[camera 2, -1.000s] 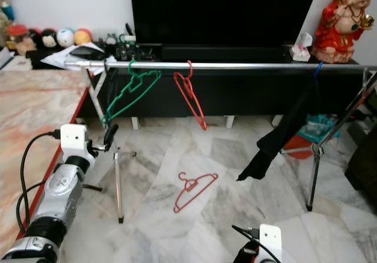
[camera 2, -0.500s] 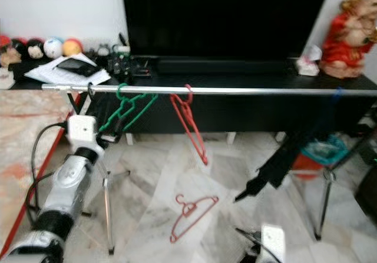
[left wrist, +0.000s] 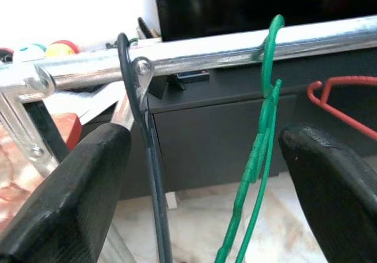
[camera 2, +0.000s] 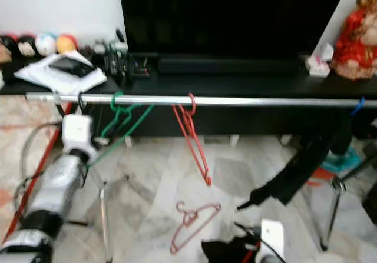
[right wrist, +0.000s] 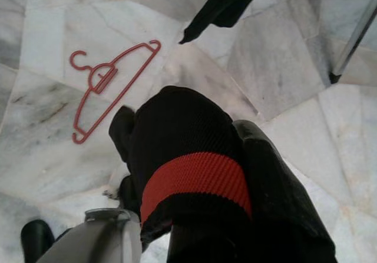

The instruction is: Hang hanger

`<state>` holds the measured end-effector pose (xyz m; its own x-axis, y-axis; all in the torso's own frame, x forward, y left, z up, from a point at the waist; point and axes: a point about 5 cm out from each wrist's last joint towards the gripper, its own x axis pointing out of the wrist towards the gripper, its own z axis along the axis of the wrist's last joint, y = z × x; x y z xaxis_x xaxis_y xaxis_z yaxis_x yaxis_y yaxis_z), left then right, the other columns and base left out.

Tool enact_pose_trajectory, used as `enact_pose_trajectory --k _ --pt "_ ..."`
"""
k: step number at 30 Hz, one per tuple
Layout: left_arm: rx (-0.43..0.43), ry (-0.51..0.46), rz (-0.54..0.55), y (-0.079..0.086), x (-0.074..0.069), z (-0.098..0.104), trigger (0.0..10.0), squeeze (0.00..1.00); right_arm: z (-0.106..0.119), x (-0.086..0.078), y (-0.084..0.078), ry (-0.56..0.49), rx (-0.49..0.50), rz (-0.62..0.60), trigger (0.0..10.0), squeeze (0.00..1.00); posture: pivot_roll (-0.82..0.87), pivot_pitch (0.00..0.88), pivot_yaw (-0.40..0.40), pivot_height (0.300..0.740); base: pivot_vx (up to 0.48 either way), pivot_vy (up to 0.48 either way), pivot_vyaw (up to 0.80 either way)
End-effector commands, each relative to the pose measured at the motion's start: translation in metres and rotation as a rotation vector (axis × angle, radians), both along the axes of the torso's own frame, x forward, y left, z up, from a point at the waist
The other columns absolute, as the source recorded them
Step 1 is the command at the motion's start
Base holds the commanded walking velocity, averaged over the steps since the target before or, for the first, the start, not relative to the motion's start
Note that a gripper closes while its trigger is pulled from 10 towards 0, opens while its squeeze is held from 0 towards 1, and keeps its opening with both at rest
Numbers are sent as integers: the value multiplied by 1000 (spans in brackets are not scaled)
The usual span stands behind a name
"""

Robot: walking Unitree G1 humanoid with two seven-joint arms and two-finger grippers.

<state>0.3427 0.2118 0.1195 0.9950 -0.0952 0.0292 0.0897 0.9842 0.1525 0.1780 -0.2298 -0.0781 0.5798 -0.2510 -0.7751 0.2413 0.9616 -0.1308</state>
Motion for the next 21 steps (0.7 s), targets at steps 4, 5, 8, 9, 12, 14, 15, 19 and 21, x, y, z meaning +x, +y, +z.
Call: enact_pose_trajectory --k 4,5,8,9,12,14,15,19,21 --pt "56 120 -168 -19 6 -5 10000 0 1 0 -5 7 -14 11 10000 0 -114 0 -41 740 0 0 0" --pt "56 120 -168 -19 6 -5 10000 0 1 0 -5 7 -14 11 10000 0 -114 0 -41 740 0 0 0" --pt "56 120 -168 -19 6 -5 10000 0 1 0 -5 7 -14 11 10000 0 -114 0 -41 740 0 0 0" --pt "56 120 -168 -19 6 -5 10000 0 1 0 -5 7 -14 11 10000 0 -114 0 -41 740 0 0 0" --pt "58 135 -185 -21 7 -6 10000 0 1 0 -5 7 -13 13 10000 0 -114 0 -41 740 0 0 0" --pt "77 166 -205 -32 20 -1 10000 0 1 1 -4 6 -8 20 10000 0 -129 0 -28 740 0 0 0" --pt "89 178 -199 -38 28 4 10000 0 1 1 -3 6 -5 23 10000 0 -129 0 -27 740 0 0 0" --pt "103 216 -176 -39 32 5 10000 0 1 1 -3 7 -3 24 10000 0 -132 0 -25 740 0 0 0" --pt "107 232 -150 -40 36 6 10000 0 1 1 -3 8 -2 26 10000 0 -134 0 -24 740 0 0 0"
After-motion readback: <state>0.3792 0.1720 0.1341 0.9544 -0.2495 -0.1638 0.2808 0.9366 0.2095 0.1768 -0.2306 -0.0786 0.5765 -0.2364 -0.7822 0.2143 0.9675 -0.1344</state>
